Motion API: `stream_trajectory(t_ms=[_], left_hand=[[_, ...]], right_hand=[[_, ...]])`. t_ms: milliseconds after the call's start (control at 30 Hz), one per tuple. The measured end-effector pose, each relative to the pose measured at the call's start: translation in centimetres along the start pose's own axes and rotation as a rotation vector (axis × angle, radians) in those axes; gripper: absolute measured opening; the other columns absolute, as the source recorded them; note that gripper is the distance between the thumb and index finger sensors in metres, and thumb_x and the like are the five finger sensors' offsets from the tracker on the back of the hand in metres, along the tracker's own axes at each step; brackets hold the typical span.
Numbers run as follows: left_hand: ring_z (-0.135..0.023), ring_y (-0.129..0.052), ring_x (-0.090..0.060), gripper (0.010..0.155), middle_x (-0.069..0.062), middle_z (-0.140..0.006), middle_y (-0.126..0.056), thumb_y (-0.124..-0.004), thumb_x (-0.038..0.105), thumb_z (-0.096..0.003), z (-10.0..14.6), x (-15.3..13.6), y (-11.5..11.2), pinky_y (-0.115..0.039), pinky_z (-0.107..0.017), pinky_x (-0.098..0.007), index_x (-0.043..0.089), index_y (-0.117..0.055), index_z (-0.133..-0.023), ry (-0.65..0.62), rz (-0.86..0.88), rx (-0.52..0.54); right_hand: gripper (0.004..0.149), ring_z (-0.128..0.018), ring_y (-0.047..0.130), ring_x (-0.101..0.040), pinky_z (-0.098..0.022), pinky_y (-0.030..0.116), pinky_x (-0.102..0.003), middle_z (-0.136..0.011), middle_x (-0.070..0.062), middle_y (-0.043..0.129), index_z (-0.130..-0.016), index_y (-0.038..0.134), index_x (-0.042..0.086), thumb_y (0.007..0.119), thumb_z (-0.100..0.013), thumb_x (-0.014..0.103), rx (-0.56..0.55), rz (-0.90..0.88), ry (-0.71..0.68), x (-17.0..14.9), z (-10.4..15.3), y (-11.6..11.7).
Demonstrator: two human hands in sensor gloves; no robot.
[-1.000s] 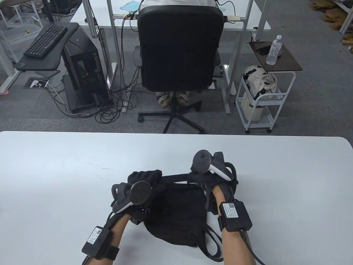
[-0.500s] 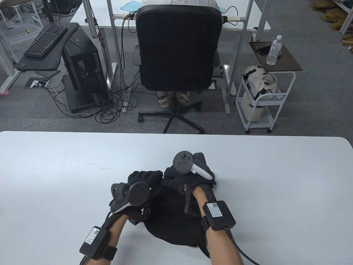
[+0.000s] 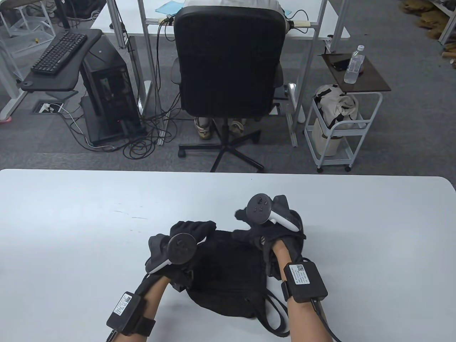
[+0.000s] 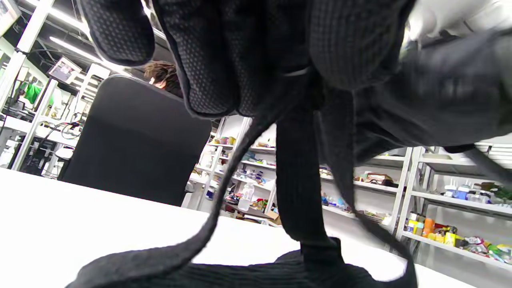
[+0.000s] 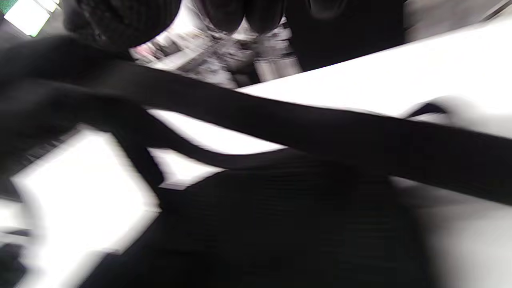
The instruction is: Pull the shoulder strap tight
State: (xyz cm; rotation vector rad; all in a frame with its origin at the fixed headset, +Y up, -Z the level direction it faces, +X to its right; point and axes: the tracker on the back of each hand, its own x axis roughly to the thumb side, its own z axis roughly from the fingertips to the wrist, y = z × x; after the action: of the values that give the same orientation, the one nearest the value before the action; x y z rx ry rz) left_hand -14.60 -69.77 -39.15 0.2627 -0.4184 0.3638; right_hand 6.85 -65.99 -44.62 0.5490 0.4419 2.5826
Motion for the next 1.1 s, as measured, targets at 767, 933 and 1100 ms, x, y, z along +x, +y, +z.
stream_trajectory(t_ms=[767, 933, 1100], left_hand=[[-0.096, -0.091, -0.023, 0.060, 0.008, -0.105, -0.084, -0.078, 0.061, -0.0453, 0.3, -3.8, -2.5, -0.071, -0.074, -0.060, 0.034, -0.080, -0.099, 0.146, -0.131, -0.126], [-0.095, -0.091, -0.023, 0.060, 0.007, -0.104, -0.085, -0.079, 0.061, -0.0456, 0.5, -4.9, -3.7, -0.070, -0.073, -0.061, 0.033, -0.080, -0.099, 0.177, -0.109, -0.188], [-0.094, -0.092, -0.023, 0.061, 0.003, -0.103, -0.086, -0.078, 0.059, -0.0463, 0.4, -4.5, -4.1, -0.069, -0.074, -0.060, 0.030, -0.080, -0.100, 0.162, -0.185, -0.221]], right_hand=[[0.038, -0.067, 0.081, -0.035, -0.069, 0.054, -0.065, -0.070, -0.007, 0.089, -0.069, 0.089, 0.021, 0.074, -0.044, 0.045, -0.034, 0.234, 0.271, -2.9, 0.5, -1.5], [0.039, -0.068, 0.080, -0.036, -0.069, 0.052, -0.066, -0.070, -0.007, 0.089, -0.069, 0.089, 0.021, 0.073, -0.043, 0.045, -0.076, 0.239, 0.316, -4.5, -0.1, -0.7], [0.041, -0.079, 0.076, -0.036, -0.074, 0.044, -0.068, -0.081, -0.005, 0.085, -0.073, 0.086, 0.024, 0.074, -0.042, 0.048, -0.083, 0.293, 0.404, -5.8, -1.8, 1.2]])
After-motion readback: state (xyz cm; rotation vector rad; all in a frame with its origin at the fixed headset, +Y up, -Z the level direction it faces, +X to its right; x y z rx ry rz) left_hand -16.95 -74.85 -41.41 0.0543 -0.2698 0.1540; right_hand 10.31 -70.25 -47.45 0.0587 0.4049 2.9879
